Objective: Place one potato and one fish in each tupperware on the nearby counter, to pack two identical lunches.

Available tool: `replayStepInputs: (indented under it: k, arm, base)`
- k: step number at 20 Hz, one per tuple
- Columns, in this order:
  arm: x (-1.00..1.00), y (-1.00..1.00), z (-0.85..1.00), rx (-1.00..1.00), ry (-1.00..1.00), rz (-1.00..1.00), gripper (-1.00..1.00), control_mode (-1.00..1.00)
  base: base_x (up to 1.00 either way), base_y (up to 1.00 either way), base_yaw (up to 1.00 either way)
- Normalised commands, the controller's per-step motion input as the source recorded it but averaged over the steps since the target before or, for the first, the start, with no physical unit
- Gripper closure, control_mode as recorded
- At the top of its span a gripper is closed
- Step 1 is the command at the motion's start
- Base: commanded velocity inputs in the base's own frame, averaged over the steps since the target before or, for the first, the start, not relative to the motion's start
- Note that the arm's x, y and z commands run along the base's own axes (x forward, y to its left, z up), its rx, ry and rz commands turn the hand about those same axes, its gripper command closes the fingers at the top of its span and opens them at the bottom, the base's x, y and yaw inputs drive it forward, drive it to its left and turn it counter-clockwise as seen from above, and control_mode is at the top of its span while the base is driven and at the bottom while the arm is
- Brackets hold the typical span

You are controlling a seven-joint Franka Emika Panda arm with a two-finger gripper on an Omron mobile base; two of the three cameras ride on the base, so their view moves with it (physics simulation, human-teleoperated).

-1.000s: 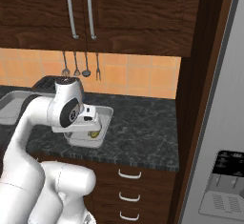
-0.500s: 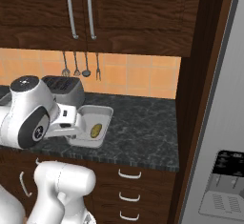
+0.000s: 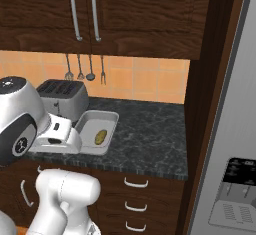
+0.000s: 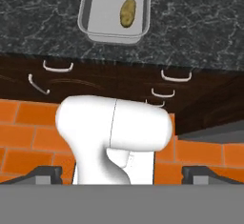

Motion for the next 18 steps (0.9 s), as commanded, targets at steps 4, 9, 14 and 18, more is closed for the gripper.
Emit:
replayStepInputs:
  k: [4,9,14,18]
  arm:
    - [0.00,0.00,0.00,0.00,0.00,0.00,-1.00,-1.00]
    - [0.00,0.00,0.00,0.00,0.00,0.00,-1.00,1.00]
    - [0.00,0.00,0.00,0.00,0.00,0.00,-1.00,1.00]
    - [0.00,0.00,0.00,0.00,0.00,0.00,-1.00,1.00]
  base:
    - [0.00,0.00,0.00]
    - [-0.85,-0.49,-0.25]
    - [-0.66,-0.87,-0.43]
    - [-0.28,-1.00,-0.45]
